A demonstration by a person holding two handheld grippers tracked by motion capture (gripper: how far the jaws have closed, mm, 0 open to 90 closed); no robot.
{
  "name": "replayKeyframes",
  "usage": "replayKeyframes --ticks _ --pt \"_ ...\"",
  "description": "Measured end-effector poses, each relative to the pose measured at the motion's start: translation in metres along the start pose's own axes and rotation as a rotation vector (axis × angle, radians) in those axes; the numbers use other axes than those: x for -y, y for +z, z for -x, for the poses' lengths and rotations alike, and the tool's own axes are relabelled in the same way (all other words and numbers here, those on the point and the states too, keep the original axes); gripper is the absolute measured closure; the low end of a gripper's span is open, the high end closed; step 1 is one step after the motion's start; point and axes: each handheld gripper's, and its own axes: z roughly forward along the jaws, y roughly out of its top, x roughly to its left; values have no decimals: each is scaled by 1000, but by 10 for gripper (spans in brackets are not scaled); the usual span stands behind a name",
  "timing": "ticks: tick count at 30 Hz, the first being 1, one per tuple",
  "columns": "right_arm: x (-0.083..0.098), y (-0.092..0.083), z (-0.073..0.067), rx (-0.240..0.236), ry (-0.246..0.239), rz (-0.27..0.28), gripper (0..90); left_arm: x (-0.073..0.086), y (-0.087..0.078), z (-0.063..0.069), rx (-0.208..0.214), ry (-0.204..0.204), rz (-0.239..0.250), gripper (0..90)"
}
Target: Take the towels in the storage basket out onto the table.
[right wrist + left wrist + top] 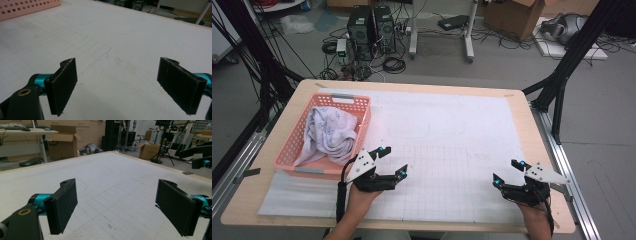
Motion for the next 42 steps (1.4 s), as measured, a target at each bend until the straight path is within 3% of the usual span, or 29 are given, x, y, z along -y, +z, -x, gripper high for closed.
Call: replayKeyframes --ticks 4,10,13,25,31,42 --pt "1 2 3 -17 23 8 152 1 1 1 -4 1 -4 179" --pt "0 12 6 -50 9 -14 152 1 2 0 -2 8 -16 178" --pt "-2 13 5 -47 11 -14 152 -1 0 0 -9 -12 -6 178" --pt "-7 16 1 -52 -9 -11 152 -9 -8 4 -19 -21 -11 179" --pt "-8 19 1 -78 -17 -13 152 -20 -14 5 -24 -18 6 179" --pt "-9 16 0 -71 -11 -12 152 -49 -32 -2 -46 -15 51 179"
